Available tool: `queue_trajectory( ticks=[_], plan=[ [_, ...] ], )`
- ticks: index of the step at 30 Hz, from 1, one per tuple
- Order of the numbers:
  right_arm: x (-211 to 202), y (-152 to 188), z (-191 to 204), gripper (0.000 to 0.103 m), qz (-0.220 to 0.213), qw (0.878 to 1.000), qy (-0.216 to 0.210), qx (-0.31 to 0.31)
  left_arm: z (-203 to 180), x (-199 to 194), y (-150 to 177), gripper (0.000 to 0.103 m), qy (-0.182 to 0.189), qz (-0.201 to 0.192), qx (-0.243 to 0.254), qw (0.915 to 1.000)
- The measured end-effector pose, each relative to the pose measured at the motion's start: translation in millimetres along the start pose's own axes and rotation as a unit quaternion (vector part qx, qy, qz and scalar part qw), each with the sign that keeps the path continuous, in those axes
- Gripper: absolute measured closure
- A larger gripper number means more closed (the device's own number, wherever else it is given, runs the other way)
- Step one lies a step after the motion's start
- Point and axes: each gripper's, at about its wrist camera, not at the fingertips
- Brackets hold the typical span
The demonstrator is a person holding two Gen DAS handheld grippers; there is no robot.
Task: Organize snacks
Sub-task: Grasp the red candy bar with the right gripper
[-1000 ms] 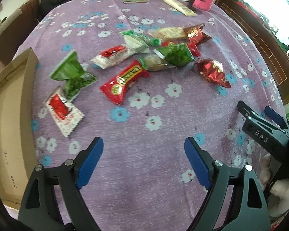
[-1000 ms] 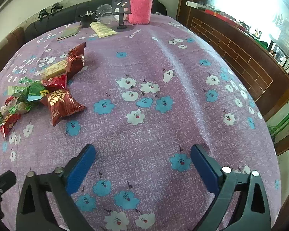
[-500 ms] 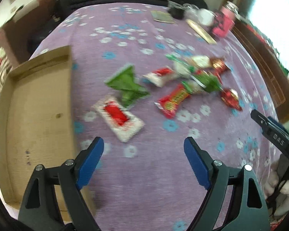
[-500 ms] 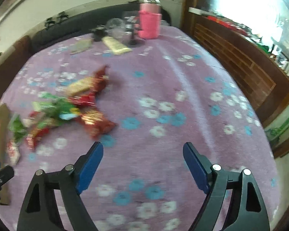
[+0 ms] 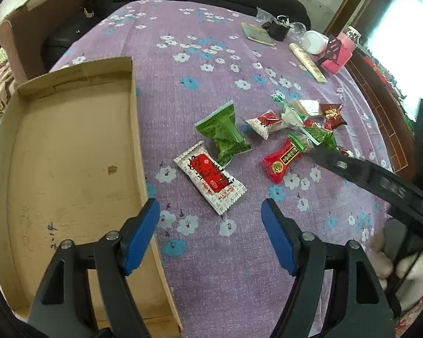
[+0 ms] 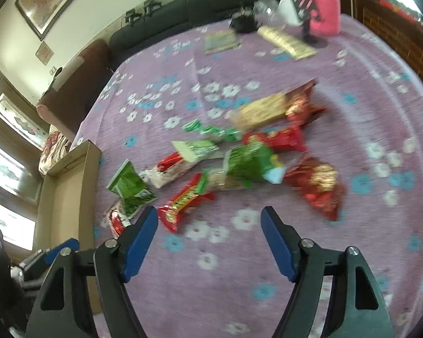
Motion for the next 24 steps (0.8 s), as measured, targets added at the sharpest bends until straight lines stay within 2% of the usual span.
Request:
queue_trajectory(
  ticks=[3, 9, 11, 13, 14, 19, 24],
  plan=[
    [23.1, -3.4, 4.5, 0.043, 0.025, 1.0, 0.0, 0.019, 3.0, 5.3, -0.6, 0.048, 0.019, 0.012, 0.0, 0.9997],
    [47.8, -9.8, 15.4, 0.051, 0.048, 0.998, 0.033, 0.025, 6.9, 5.3, -2.8, 0.052, 0.048, 0.015, -0.001, 0.9987],
    [53.6, -11.9, 19.7, 0.059, 0.052, 0.997, 0.051, 0.012, 6.9, 3.8, -5.4, 0.052, 0.05, 0.013, 0.0, 0.9987],
    [55.4, -13.1, 21.0, 0.08, 0.056, 0.996, 0.067, -0.001, 5.7, 2.5, -8.2, 0.052, 0.053, 0.009, 0.002, 0.9985],
    [55.4, -13.0, 20.4, 0.084, 0.059, 0.996, 0.067, -0.005, 4.6, 2.2, -9.4, 0.052, 0.056, 0.008, 0.003, 0.9984],
    [49.7, -9.3, 13.7, 0.086, 0.061, 0.996, 0.06, -0.009, -8.7, 7.3, -15.8, 0.052, 0.071, 0.012, 0.012, 0.9973],
    [33.8, 4.5, 6.3, 0.086, 0.064, 0.996, 0.055, -0.015, -20.8, 24.5, -26.1, 0.053, 0.05, 0.026, 0.027, 0.9981]
  ],
)
Point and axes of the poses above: each gripper's, at about its wrist camera, not at the fingertips, and x roughly the way its jaws point, z to its left, y to its underside, and after that the axes turned 12 degrees about -y, right-handed
